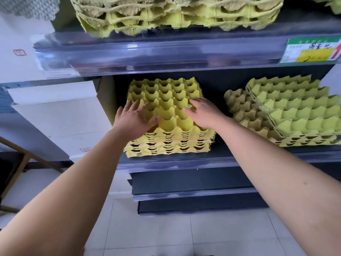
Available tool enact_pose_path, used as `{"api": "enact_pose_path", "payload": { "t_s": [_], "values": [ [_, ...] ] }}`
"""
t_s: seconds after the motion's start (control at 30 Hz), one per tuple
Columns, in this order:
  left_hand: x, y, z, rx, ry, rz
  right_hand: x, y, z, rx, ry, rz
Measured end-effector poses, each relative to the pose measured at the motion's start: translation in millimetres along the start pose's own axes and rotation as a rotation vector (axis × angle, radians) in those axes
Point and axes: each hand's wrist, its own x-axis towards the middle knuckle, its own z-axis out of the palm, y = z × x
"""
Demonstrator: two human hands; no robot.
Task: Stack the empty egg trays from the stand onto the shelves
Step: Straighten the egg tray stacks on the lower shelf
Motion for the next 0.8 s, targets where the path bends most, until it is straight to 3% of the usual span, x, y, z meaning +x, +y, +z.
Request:
{"api": "enact_pose_path", "payload": {
  "t_s": [0.2,0.43,0.6,0.8],
  "values": [
    [-48.0,12.8,16.3,0.145,0.018,0.171,-63.9,4.5,21.6,0.015,0.04,-0.056],
    [-47.6,17.2,31.0,0.177,0.059,0.138,-67.4,20.6,49.1,0.001,0.083,-0.118],
    [-47.8,18.7,29.3,0.152,0.071,0.111,-72.5,27.2,35.7,0.126,0.059,-0.179],
    [-78.5,37.5,43.2,0.007,0.31,0.133,-91.3,40.0,36.4,0.228,0.374,-0.151]
  ]
}}
